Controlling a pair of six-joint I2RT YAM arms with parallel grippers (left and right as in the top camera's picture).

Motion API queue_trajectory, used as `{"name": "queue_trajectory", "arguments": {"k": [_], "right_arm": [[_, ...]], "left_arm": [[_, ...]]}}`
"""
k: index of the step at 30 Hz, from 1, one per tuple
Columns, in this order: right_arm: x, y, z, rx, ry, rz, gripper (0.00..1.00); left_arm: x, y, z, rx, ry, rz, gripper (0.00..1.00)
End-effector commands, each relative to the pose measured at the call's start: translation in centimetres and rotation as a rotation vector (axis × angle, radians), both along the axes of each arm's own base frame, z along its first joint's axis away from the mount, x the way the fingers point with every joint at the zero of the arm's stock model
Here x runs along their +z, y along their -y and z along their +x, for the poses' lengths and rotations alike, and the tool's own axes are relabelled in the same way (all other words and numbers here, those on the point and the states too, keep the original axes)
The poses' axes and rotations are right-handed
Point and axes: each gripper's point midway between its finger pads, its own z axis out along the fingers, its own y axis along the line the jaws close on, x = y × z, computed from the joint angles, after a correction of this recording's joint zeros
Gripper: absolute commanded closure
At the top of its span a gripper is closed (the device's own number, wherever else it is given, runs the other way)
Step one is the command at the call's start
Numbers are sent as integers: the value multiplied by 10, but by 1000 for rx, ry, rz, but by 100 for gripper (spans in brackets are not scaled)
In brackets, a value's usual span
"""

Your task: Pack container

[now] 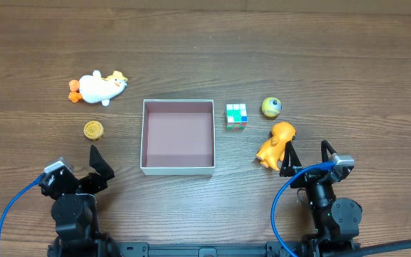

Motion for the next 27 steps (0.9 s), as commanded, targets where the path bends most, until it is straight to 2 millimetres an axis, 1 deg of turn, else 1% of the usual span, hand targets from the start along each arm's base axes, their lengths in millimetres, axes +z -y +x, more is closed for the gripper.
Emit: {"name": "queue_trajectory", "arguments": {"k": [1, 23, 27], "right_arm": [[2, 1, 0, -2, 15, -10, 0], [2, 1, 0, -2, 15, -10, 0], [2, 8, 1, -47, 15, -13, 0]], "left_arm": [[-2, 2, 1, -20, -3, 17, 0], [-2, 2, 1, -20, -3, 17, 0], [-2, 2, 1, -20, -3, 17, 0]]}}
